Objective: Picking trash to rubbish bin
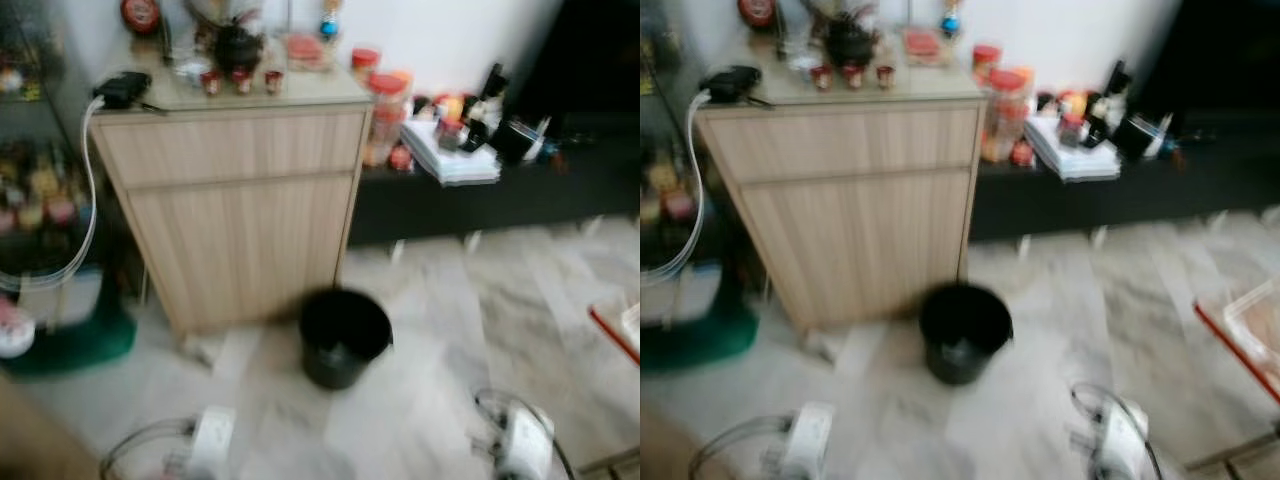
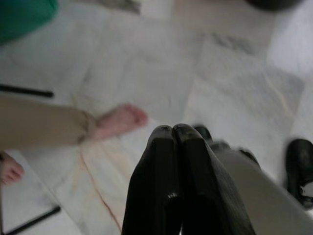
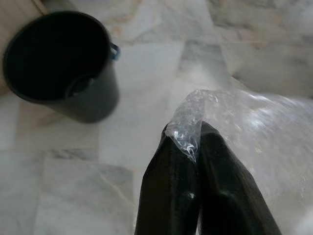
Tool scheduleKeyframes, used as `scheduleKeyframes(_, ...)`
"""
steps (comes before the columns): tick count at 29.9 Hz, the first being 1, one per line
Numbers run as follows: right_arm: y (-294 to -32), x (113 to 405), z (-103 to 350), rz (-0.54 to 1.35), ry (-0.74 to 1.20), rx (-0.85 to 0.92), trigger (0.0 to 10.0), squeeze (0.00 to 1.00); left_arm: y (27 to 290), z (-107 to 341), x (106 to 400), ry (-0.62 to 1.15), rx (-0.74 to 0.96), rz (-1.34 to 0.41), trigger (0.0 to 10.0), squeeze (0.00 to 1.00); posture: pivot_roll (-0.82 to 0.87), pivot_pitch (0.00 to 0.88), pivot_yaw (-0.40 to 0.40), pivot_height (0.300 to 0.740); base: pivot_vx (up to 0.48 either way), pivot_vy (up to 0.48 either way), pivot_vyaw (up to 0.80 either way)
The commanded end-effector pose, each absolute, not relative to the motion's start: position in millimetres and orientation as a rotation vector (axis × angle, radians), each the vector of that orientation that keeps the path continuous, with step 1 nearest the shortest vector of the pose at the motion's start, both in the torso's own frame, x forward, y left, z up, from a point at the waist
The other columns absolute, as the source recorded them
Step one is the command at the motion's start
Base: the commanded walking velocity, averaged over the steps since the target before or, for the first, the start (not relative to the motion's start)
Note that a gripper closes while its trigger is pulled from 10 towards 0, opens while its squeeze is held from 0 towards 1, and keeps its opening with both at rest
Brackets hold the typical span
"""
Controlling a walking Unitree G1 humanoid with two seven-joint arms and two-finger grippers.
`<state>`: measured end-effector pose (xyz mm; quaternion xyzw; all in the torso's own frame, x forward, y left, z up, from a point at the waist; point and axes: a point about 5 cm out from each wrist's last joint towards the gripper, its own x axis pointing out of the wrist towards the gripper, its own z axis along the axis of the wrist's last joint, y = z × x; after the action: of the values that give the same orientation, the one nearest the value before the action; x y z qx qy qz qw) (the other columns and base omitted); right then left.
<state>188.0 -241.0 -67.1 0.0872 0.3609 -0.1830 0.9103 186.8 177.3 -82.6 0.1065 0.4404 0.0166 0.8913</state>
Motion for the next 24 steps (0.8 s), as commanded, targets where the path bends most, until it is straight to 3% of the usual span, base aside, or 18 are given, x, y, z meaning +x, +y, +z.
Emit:
scheduleKeyframes(1,-255.1,172.5,-70.9,-0.436,0.773,0.179,10.0,0.00,161.8,-79.2,195.8,0.886,0.211,-0.007,10.0,0.00,-0.13,0.027,-0.084,0.740,0.304,0.000,0.00)
scheduleKeyframes(10,-258.1,173.8,-69.4,-0.458,0.762,0.200,10.0,0.00,162.3,-79.5,195.1,0.888,0.204,0.004,10.0,0.00,-0.12,0.044,-0.089,0.740,0.303,0.000,-0.52)
scheduleKeyframes(24,-259.6,176.3,-67.6,-0.469,0.746,0.212,10.0,0.00,161.5,-78.9,196.5,0.886,0.201,0.007,10.0,0.00,-0.13,0.055,-0.092,0.740,0.304,0.000,0.00)
